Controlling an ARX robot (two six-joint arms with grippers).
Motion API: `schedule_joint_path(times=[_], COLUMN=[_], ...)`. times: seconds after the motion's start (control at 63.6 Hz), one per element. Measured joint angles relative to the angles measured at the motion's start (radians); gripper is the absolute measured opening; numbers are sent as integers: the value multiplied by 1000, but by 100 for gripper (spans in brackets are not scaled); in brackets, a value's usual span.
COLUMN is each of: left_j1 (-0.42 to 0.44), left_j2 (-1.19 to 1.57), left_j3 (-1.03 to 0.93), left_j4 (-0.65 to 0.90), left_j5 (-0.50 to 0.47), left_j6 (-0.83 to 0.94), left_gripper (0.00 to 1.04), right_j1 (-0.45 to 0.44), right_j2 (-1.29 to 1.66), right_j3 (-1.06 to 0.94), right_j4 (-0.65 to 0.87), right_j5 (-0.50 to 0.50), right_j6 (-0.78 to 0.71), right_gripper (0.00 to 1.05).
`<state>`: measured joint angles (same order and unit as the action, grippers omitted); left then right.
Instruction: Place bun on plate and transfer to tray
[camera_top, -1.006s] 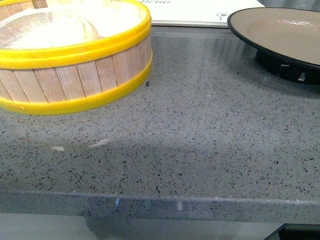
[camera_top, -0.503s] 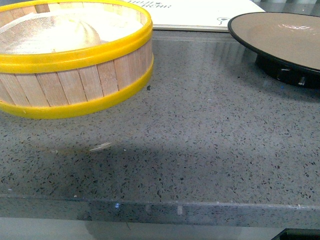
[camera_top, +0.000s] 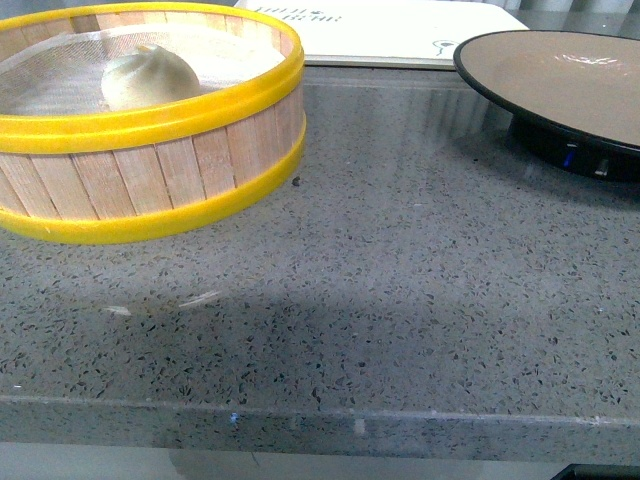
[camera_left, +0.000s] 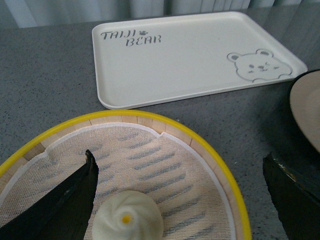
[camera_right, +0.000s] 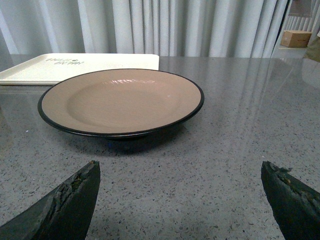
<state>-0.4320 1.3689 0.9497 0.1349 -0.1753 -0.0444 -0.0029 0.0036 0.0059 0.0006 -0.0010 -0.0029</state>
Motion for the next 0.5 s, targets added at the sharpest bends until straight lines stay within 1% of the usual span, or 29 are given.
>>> schedule_joint_path(times=[0.142, 0.33, 0.503], left_j1=[16, 67, 102], left_j2=[35, 74, 92], left_j3=[7, 7, 14], left_j4=[-23, -30, -67], left_j5=[-22, -70, -61], left_j6=[53, 125, 156], left_gripper=[98, 98, 98], right_j1=[0, 0, 0], right_j2=[0, 0, 0], right_j3=[0, 0, 0], right_j4=[0, 0, 0], right_j5=[0, 0, 0], right_j6=[0, 0, 0], right_gripper=[96, 96, 96])
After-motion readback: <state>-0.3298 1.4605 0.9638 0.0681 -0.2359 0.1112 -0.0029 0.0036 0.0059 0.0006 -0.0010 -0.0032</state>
